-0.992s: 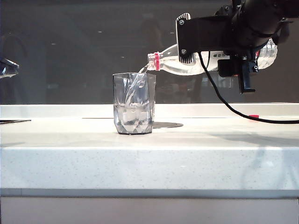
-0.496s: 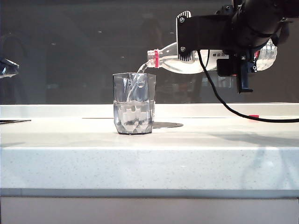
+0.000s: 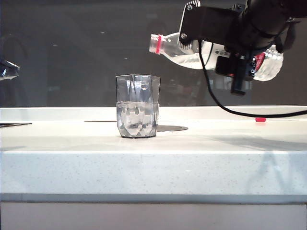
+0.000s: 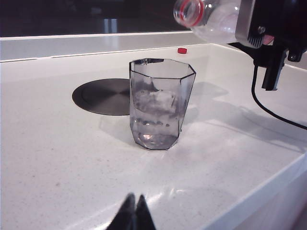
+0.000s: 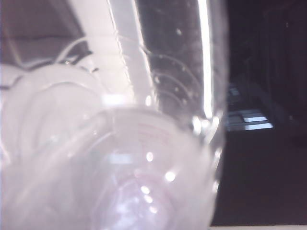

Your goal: Pick up the mineral water bottle on the table and pour water into the mug until it's half full.

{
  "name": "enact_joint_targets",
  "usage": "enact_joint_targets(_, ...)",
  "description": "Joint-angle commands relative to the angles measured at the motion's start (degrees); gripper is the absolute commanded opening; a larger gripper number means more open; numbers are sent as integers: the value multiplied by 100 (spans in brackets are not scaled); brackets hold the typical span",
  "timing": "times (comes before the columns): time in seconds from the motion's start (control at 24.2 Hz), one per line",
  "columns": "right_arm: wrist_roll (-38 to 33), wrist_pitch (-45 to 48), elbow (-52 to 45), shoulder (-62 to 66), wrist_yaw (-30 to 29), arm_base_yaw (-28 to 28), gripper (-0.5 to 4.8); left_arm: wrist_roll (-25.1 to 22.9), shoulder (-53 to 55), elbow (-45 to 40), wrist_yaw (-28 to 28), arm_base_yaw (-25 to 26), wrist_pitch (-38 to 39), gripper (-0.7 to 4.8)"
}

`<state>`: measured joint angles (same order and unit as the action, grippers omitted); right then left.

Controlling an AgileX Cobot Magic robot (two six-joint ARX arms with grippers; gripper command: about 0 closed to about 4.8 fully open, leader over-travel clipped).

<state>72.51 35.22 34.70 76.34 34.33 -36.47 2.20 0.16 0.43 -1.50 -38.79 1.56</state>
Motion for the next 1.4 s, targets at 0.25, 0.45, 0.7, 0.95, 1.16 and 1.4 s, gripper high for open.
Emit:
enact_joint_targets(0.25, -2247, 232, 59, -59, -17, -72, 237, -11, 4, 15, 22, 4, -33, -4)
enact_joint_targets(0.45, -4441, 232, 59, -118, -20, -55, 267, -11, 4, 15, 22, 4, -33, -4)
enact_joint_targets(0.7, -6784, 96, 50, -105, -498, 260, 265, -11, 4, 15, 22, 4, -33, -4)
enact_joint_targets(0.95, -7748, 737, -446, -7, -1292, 870, 263, -11, 4, 15, 22, 4, -33, -4)
enact_joint_targets(1.16, -7722, 2197, -1123, 297, -1504, 1027, 264, -11, 4, 15, 22, 4, -31, -4)
enact_joint_targets(1.4, -7724, 3001, -1239, 964, -1521, 1027, 264, -11, 4, 15, 22, 11, -33, -4)
